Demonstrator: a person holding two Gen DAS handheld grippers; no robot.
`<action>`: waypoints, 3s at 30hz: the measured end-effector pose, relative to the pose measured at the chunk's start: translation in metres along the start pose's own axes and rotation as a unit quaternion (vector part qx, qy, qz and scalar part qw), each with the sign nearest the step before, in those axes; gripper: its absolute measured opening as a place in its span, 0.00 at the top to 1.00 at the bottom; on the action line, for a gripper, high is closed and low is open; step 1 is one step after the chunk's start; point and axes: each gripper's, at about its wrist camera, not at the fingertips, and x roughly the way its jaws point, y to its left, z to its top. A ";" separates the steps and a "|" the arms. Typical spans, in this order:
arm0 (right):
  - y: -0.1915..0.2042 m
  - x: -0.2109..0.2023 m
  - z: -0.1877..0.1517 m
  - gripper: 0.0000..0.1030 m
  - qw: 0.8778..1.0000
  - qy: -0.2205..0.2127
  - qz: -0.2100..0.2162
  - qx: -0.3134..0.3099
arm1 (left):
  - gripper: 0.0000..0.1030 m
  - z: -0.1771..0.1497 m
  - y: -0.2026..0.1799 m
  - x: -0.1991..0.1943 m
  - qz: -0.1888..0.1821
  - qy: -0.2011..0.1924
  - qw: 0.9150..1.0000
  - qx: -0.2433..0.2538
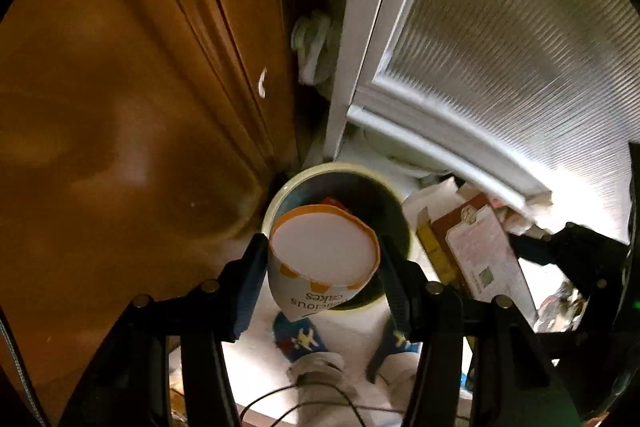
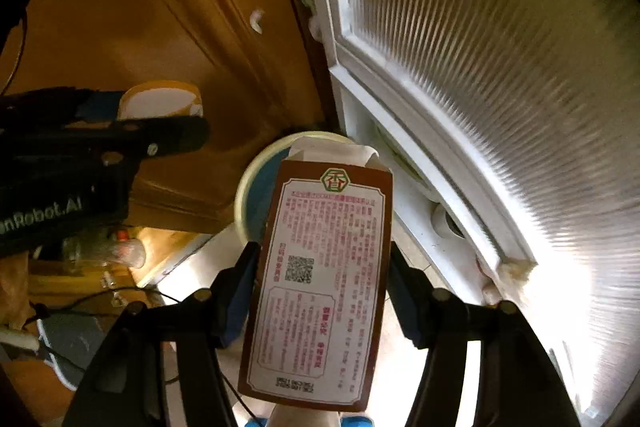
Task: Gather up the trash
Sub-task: 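Open the left tool to drop the cup while the right tool releases the box, then raise both tools back toward the counter trash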
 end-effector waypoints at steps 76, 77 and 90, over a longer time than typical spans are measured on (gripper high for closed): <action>-0.034 -0.442 0.076 0.27 0.939 -0.335 0.019 -0.081 | 0.01 0.089 -0.069 -0.432 -0.026 -0.282 0.959 0.014; -0.035 -0.441 0.084 0.27 0.939 -0.333 0.010 -0.087 | 0.01 0.094 -0.068 -0.430 -0.025 -0.281 0.959 0.014; -0.075 -0.370 0.215 0.54 0.970 -0.236 0.001 -0.056 | 0.01 0.187 -0.041 -0.370 0.009 -0.224 0.971 0.078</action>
